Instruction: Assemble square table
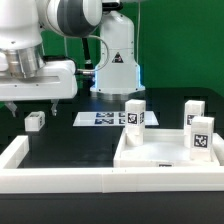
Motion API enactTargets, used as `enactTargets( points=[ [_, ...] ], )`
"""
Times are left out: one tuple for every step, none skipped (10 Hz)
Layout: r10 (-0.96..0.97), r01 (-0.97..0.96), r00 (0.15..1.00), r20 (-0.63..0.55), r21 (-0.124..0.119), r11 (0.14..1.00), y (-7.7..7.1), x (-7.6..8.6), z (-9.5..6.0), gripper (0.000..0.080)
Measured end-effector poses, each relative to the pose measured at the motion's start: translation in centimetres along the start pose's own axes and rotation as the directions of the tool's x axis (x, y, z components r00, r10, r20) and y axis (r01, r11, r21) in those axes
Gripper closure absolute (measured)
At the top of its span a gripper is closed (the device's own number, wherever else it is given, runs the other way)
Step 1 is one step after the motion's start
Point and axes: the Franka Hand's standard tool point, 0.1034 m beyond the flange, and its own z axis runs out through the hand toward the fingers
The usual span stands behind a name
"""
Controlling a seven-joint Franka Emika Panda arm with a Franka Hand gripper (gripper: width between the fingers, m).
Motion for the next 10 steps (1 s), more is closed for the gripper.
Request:
enactTargets(
  points=[
    [0.007,-0.007,0.999,0.044,0.002,1.000,0.5,0.1,0.0,0.0151],
    [0.024,-0.025,0.993,0.113,0.003,1.000,0.2,-0.3,-0.1,0.0151],
    [0.041,-0.044,0.987,0.158,0.014,0.999,-0.1,-0.5,-0.1,0.0151],
    [0.049,-0.056,0.976,0.210,0.030,0.998,-0.4,-0.7,-0.4,0.0151],
    [0.046,-0.053,0.976,0.213,0.027,0.998,-0.3,-0.4,-0.2,0.0151],
    [0.046,-0.053,0.976,0.214,0.028,0.998,-0.3,-0.4,-0.2,0.0151],
    [0.046,-0.053,0.976,0.214,0.028,0.998,-0.3,-0.4,-0.2,0.0151],
    [0.046,-0.053,0.976,0.214,0.028,0.998,-0.3,-0.4,-0.1,0.0151],
    [0.047,-0.054,0.975,0.218,0.027,0.998,-0.2,-0.6,0.0,0.0151],
    [0.049,-0.056,0.972,0.229,0.028,0.998,0.2,-1.0,0.5,0.0151]
  ],
)
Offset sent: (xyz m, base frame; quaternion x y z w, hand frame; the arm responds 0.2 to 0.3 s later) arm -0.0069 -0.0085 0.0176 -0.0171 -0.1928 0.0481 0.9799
